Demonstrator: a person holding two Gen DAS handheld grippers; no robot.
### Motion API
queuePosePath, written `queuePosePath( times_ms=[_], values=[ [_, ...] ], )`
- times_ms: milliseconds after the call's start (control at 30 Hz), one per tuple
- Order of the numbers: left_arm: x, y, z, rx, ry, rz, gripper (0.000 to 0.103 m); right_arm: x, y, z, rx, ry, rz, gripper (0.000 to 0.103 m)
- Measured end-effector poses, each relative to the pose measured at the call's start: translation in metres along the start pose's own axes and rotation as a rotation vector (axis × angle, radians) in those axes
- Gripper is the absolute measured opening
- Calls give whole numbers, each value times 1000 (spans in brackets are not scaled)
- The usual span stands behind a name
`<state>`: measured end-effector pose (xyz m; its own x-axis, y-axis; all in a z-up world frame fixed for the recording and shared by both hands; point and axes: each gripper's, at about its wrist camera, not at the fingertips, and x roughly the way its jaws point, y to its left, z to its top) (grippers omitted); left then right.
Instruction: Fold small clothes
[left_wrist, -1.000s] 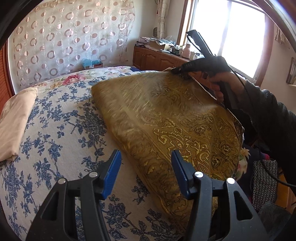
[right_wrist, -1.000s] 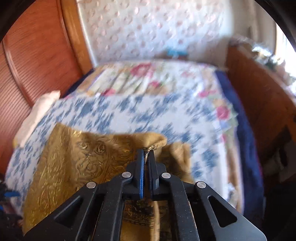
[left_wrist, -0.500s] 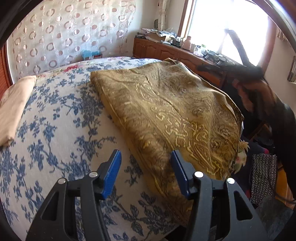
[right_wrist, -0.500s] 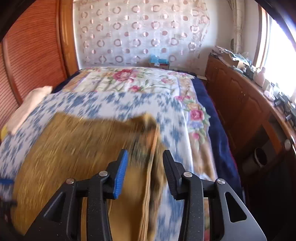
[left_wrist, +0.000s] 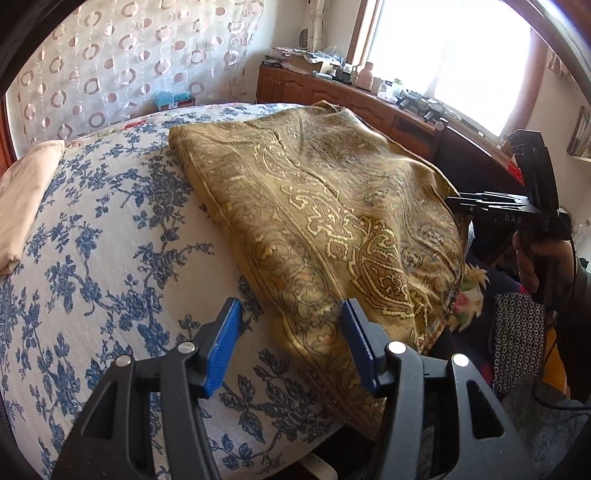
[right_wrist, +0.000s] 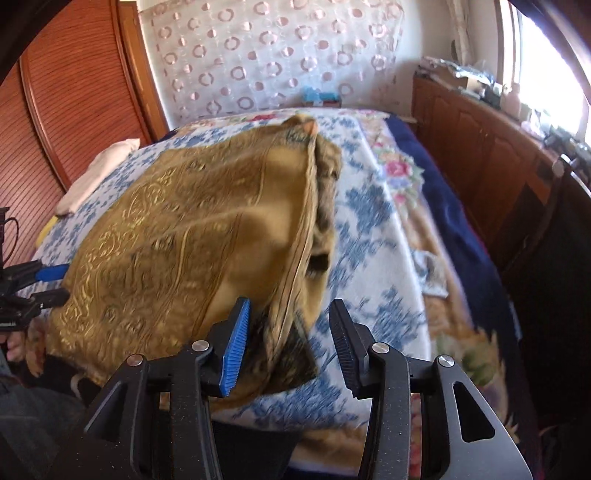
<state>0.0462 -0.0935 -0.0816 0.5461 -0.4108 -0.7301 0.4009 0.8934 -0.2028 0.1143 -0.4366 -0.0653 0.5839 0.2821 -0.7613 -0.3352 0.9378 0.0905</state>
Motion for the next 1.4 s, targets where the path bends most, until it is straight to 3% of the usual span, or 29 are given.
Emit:
queuePosePath(
  times_ms=[167, 267, 300, 333, 467, 667, 767, 833, 900, 1233, 1400],
  values=[
    [0, 0, -2, -6, 4, -7, 55, 7, 4, -9, 3, 34, 27, 40],
    [1, -1, -4, -12, 14, -35, 55, 2, 7, -16, -20, 11, 29, 19],
    [1, -1, -5, -13, 13, -39, 55, -1, 8, -16, -26, 0, 50, 5],
    [1, -2, -5, -12, 12, -37, 55, -6, 7, -15, -21, -24, 52, 4],
    [0, -2, -5, -14, 15, -33, 55, -30, -6, -13, 48, -106, 72, 3],
    [2, -7, -7, -1, 26, -66, 55, -24, -1, -13, 32, -81, 74, 3],
    [2, -9, -8, 5, 32, -88, 36, -25, 0, -12, 42, -88, 90, 3],
    [3, -7, -8, -5, 39, -103, 9, -29, -1, -11, 46, -104, 108, 3],
    [-1, -7, -5, -2, 30, -121, 2, -35, -2, -7, 53, -130, 133, 3],
    [-49, -1, 58, -29, -160, -160, 1, -61, -2, 47, 76, -282, 199, 3],
    [-54, -3, 74, -11, -175, -140, 1, -51, 4, 71, 32, -259, 149, 3]
  ],
)
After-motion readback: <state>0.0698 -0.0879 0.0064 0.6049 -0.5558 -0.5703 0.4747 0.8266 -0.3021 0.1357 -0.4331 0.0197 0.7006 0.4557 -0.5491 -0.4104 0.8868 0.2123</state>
